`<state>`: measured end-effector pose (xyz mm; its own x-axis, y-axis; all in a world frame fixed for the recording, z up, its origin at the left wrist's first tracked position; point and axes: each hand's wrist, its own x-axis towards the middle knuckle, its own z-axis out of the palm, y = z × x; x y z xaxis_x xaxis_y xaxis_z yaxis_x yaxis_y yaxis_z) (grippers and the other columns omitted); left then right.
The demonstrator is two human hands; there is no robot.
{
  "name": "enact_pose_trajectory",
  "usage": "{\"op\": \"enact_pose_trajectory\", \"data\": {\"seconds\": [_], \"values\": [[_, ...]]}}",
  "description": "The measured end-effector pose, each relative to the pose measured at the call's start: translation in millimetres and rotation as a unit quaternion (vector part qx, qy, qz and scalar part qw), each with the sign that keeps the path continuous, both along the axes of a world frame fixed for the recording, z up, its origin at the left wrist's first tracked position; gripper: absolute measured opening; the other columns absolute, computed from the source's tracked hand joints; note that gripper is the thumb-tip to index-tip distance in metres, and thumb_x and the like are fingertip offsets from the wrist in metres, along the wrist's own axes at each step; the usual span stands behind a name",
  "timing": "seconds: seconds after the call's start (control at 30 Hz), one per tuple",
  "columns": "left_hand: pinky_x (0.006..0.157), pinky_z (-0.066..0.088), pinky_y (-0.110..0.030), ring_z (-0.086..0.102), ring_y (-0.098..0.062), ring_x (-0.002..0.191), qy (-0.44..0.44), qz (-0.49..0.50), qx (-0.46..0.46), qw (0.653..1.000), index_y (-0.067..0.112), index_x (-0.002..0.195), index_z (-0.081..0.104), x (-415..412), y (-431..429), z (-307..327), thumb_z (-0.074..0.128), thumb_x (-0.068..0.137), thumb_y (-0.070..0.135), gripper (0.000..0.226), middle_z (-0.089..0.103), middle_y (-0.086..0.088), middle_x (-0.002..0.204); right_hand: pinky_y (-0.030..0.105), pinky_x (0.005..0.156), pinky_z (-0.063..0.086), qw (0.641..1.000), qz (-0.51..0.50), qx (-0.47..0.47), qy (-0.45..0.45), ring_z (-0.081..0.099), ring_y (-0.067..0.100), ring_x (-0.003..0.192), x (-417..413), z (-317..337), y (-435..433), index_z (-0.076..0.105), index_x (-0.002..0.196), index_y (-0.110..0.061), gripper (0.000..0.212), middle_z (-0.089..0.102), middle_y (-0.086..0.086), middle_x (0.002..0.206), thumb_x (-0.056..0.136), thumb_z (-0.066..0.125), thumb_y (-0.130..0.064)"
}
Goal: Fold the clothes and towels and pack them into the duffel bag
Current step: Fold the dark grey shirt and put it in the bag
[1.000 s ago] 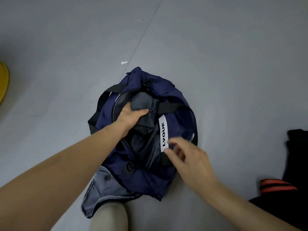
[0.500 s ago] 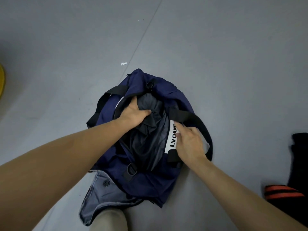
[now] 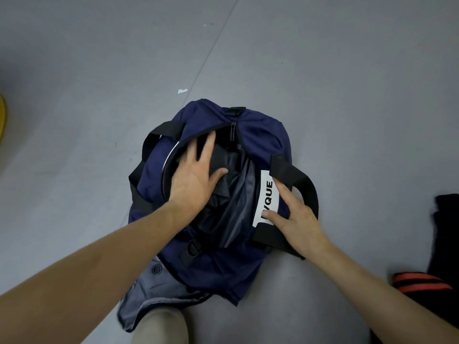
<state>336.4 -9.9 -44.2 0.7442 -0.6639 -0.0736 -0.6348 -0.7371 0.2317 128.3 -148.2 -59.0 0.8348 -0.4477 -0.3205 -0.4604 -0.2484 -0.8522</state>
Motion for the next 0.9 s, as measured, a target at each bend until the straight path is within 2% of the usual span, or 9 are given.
{"op": "enact_pose_trajectory", "data": {"seconds": [0.07, 0.1, 0.2, 0.33, 0.5, 0.63, 0.73, 0.8, 0.9], "values": [[0.119, 0.030, -0.047, 0.023, -0.037, 0.148, -0.099, -0.092, 0.005, 0.991, 0.026, 0.160, 0.008, -17.8, 3.2, -2.8, 0.050, 0.098, 0.053, 0.080, 0.014, -0.014, 0.165, 0.027, 0.104, 0.044, 1.000, -0.005, 0.003, -0.002, 0.053, 0.010, 0.118, 2.3, -4.6, 1.8, 0.022, 0.141, -0.069, 0.081, 0.054, -0.003, 0.133, 0.090, 0.073, -0.030], [0.122, 0.024, -0.048, 0.015, -0.035, 0.151, -0.104, -0.119, 0.017, 0.987, 0.025, 0.161, 0.006, -24.4, 7.1, -8.4, 0.048, 0.098, 0.054, 0.081, 0.010, -0.013, 0.166, 0.028, 0.105, 0.044, 1.000, -0.002, 0.005, 0.002, 0.053, 0.010, 0.120, 2.2, -6.4, 2.1, 0.022, 0.143, -0.064, 0.081, 0.054, -0.004, 0.134, 0.090, 0.073, -0.029], [0.124, 0.015, -0.050, 0.001, -0.035, 0.153, -0.021, -0.078, 0.090, 0.993, 0.030, 0.158, -0.012, -25.9, 14.9, -29.5, 0.049, 0.097, 0.057, 0.091, -0.003, -0.012, 0.167, 0.031, 0.106, 0.046, 1.000, 0.021, 0.000, 0.020, 0.055, 0.009, 0.119, -1.2, -7.1, 1.0, 0.017, 0.149, -0.057, 0.081, 0.055, -0.012, 0.136, 0.095, 0.067, -0.023], [0.123, 0.015, -0.053, 0.007, -0.041, 0.151, -0.058, -0.129, 0.110, 0.984, 0.030, 0.159, -0.009, -2.6, 7.8, -43.2, 0.052, 0.097, 0.038, 0.088, -0.004, -0.017, 0.166, 0.035, 0.109, 0.044, 0.998, 0.049, -0.019, 0.044, 0.055, 0.012, 0.120, -6.8, -2.1, 1.2, 0.006, 0.151, -0.056, 0.082, 0.054, -0.011, 0.140, 0.100, 0.058, -0.020], [0.121, 0.023, -0.051, 0.020, -0.041, 0.147, -0.086, -0.163, 0.126, 0.975, 0.028, 0.160, -0.005, 21.1, -5.0, -38.7, 0.054, 0.097, 0.043, 0.087, 0.011, -0.019, 0.164, 0.035, 0.107, 0.046, 0.997, 0.052, -0.013, 0.051, 0.057, 0.010, 0.117, -8.2, 1.1, -1.4, 0.003, 0.152, -0.055, 0.083, 0.055, -0.009, 0.139, 0.101, 0.057, -0.018], [0.121, 0.019, -0.053, 0.011, -0.040, 0.151, -0.110, -0.162, 0.116, 0.974, 0.028, 0.160, -0.006, -1.1, 12.8, -37.7, 0.044, 0.097, 0.055, 0.085, 0.000, -0.015, 0.167, 0.023, 0.098, 0.046, 0.997, 0.055, -0.014, 0.055, 0.057, 0.008, 0.110, -11.1, 5.1, -3.5, 0.004, 0.153, -0.052, 0.083, 0.056, -0.009, 0.133, 0.100, 0.057, -0.017], [0.123, 0.016, -0.053, -0.003, -0.039, 0.152, -0.040, -0.139, 0.150, 0.978, 0.036, 0.155, -0.022, -14.5, 32.0, -43.7, 0.043, 0.097, 0.060, 0.091, -0.022, -0.006, 0.165, 0.010, 0.084, 0.041, 0.997, 0.050, -0.009, 0.059, 0.056, 0.007, 0.105, -17.2, 4.9, -7.2, 0.004, 0.153, -0.054, 0.083, 0.054, -0.012, 0.128, 0.100, 0.056, -0.015], [0.123, 0.016, -0.052, 0.000, -0.041, 0.151, -0.044, -0.134, 0.155, 0.978, 0.036, 0.153, -0.026, -14.7, 35.3, -44.1, 0.040, 0.097, 0.061, 0.090, -0.023, -0.007, 0.164, 0.008, 0.083, 0.039, 0.997, 0.047, 0.002, 0.059, 0.055, 0.005, 0.106, -22.9, 9.2, -9.0, 0.004, 0.151, -0.057, 0.084, 0.053, -0.014, 0.129, 0.100, 0.056, -0.015], [0.120, 0.024, -0.051, 0.012, -0.043, 0.148, -0.043, -0.117, 0.137, 0.983, 0.035, 0.155, -0.022, -24.3, 36.4, -43.9, 0.040, 0.098, 0.057, 0.087, -0.016, -0.009, 0.166, 0.015, 0.092, 0.039, 0.996, 0.058, 0.022, 0.059, 0.056, 0.007, 0.112, -35.5, 18.4, -10.1, -0.001, 0.144, -0.068, 0.088, 0.053, -0.015, 0.131, 0.100, 0.056, -0.016]]}}
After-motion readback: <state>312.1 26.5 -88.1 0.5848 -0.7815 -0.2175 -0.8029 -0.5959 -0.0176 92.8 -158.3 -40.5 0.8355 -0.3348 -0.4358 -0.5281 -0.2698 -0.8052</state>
